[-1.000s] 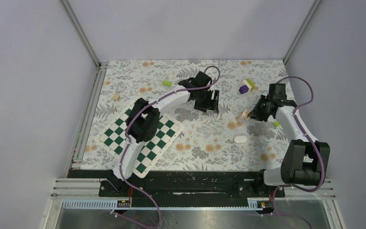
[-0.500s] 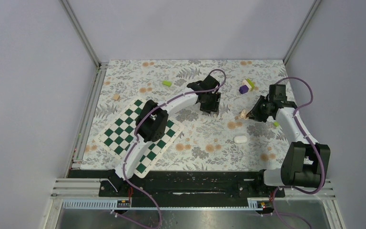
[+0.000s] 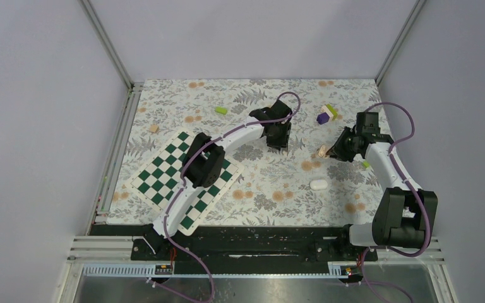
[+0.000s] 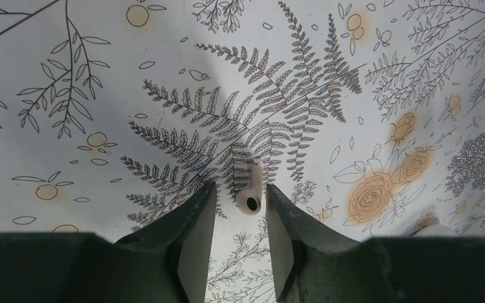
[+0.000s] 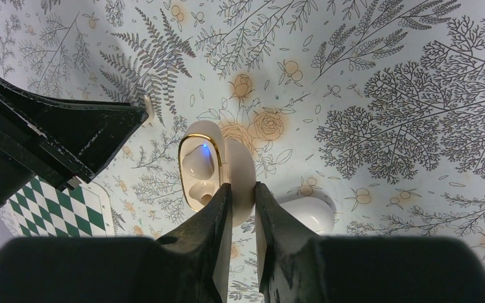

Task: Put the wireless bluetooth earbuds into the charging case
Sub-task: Pick up the right earbud from the corner of the board.

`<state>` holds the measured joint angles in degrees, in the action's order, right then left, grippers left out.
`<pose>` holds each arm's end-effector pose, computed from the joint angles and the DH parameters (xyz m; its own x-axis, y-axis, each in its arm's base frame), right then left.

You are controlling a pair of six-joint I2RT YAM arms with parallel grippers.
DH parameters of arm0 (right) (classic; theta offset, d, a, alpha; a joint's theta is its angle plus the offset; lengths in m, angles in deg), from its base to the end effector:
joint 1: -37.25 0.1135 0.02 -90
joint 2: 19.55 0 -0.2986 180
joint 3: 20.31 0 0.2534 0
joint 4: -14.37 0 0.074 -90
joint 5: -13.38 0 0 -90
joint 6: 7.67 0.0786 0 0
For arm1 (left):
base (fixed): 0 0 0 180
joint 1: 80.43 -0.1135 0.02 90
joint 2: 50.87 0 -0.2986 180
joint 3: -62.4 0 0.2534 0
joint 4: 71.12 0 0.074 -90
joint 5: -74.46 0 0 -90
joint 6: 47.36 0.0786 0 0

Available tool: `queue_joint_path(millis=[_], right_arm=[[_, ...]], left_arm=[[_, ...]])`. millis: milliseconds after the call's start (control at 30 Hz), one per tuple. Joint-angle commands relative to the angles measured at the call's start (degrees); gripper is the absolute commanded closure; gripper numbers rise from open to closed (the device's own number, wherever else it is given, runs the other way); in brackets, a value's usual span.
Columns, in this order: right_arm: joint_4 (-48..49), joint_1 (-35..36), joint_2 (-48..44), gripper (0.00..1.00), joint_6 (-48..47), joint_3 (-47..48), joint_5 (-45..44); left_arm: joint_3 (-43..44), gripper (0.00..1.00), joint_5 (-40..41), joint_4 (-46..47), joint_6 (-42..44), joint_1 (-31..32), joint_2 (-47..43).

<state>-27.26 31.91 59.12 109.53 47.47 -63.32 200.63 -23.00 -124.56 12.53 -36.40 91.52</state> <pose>0.3021 -0.0101 0.2390 -0.7251 0.5145 -0.4577 0.3178 0.8396 0.4405 0.4176 -0.4179 0.1491 -0.8960 0.1743 -0.4085 0.3349 0.8693 -0.3636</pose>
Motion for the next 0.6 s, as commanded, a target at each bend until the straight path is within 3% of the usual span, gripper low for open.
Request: queue_joint_path(millis=[0, 100, 233, 433, 567], right_arm=[[0.52, 0.17, -1.93, 1.0, -0.31, 0.4, 1.53], [0.48, 0.16, -1.86, 1.0, -0.22, 0.49, 1.62], [0.5, 0.16, -1.97, 1.0, -0.21, 0.71, 1.74], [-0.53, 0.16, -2.76, 1.0, -0.44, 1.43, 2.13], [-2.86, 0.16, -3.03, 1.0, -1.98, 2.41, 2.67]], left_arm=[[1.59, 0.65, 0.64, -0.37, 0.03, 0.42, -0.83], [0.63, 0.74, 0.54, -0.35, 0.46, 0.53, -1.95], [-0.77, 1.0, -1.13, 0.18, 0.16, 0.48, -3.96], [-7.13, 1.0, -2.03, 1.58, 2.52, -0.55, -11.52], [-21.33, 1.0, -11.01, 8.62, 9.74, -3.25, -21.37]])
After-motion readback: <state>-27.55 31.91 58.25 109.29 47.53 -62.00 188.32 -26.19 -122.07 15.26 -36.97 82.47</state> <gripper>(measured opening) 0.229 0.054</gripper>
